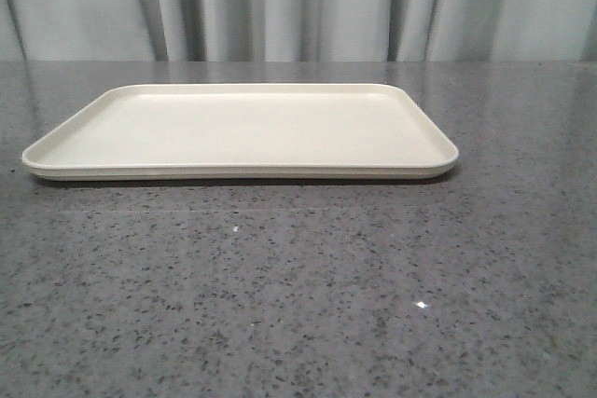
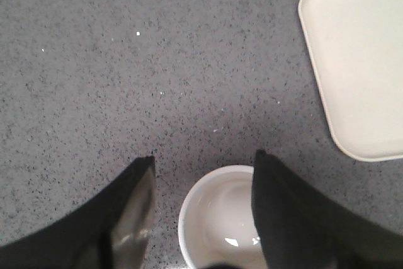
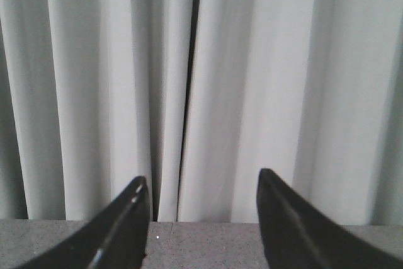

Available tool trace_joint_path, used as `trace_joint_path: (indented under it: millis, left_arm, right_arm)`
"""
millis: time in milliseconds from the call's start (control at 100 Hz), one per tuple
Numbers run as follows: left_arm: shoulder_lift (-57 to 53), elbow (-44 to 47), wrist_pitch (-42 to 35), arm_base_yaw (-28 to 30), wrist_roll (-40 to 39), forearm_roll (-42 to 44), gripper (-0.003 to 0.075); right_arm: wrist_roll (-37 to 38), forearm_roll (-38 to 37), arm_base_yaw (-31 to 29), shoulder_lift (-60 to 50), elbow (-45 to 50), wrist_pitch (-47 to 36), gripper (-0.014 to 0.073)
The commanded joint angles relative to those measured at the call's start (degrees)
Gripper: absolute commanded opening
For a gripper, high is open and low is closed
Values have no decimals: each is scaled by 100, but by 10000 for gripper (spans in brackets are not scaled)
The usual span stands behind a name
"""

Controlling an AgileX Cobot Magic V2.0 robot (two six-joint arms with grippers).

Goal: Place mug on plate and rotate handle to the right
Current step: 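Lower the left gripper onto the mug rim and close on it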

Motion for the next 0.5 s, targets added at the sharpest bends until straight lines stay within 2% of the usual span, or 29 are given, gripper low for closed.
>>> trace_joint_path:
  millis: [0,220,490]
  left_arm:
    - [-41,82,-61,-2,-12,125,358]
    - [-41,642,-61,-2,-12,564,358]
    - [-41,1134,-61,-2,-12,593,358]
  right_arm:
    - [-28,-15,0,128,-198,-409,405]
    - [-28,-15,0,222,-198,-397,405]
    - [-28,-15,0,227,-198,-397,405]
